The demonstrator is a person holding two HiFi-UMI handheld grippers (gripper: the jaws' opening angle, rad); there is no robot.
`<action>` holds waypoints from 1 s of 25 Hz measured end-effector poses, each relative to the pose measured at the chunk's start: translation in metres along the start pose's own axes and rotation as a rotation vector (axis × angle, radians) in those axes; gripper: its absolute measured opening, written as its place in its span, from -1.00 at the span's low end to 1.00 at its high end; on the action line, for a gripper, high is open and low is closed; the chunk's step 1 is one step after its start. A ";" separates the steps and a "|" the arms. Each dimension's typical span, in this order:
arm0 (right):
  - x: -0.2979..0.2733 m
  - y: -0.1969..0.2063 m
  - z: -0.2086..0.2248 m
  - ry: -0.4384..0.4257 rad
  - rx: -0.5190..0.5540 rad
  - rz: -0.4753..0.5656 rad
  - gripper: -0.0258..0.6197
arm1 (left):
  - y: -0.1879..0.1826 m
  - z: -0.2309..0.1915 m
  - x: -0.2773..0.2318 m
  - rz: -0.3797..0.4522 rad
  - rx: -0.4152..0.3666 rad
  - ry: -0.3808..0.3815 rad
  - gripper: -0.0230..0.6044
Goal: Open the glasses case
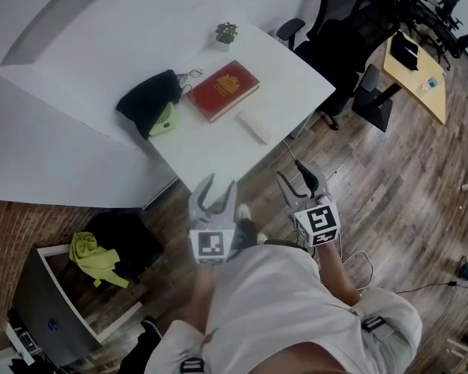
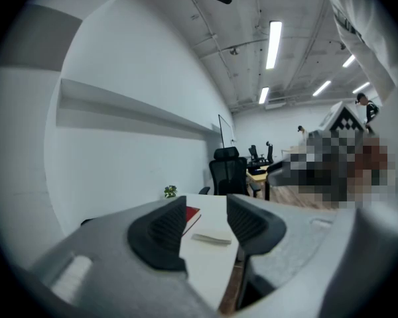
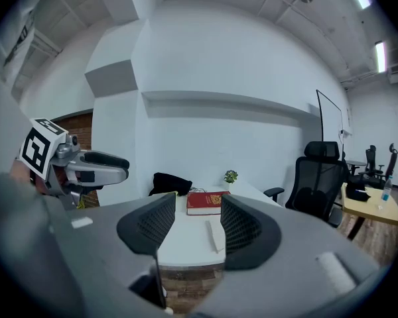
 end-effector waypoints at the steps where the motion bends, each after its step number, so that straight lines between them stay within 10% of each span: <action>1: -0.003 -0.002 0.001 0.005 -0.001 -0.001 -0.29 | -0.001 -0.003 -0.003 0.005 -0.006 0.006 -0.33; 25: -0.082 -0.028 0.010 0.117 -0.016 -0.037 -0.29 | -0.008 -0.075 -0.076 0.052 -0.057 0.134 -0.33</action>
Point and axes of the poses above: the fingertips, and each gripper's own axes: x backward along the fingers, z to its right, y out of its underside, the point moved 6 cm from there along x, backward along the fingers, and after that the axes turned 4 degrees about -z, right-handed, at the moved point
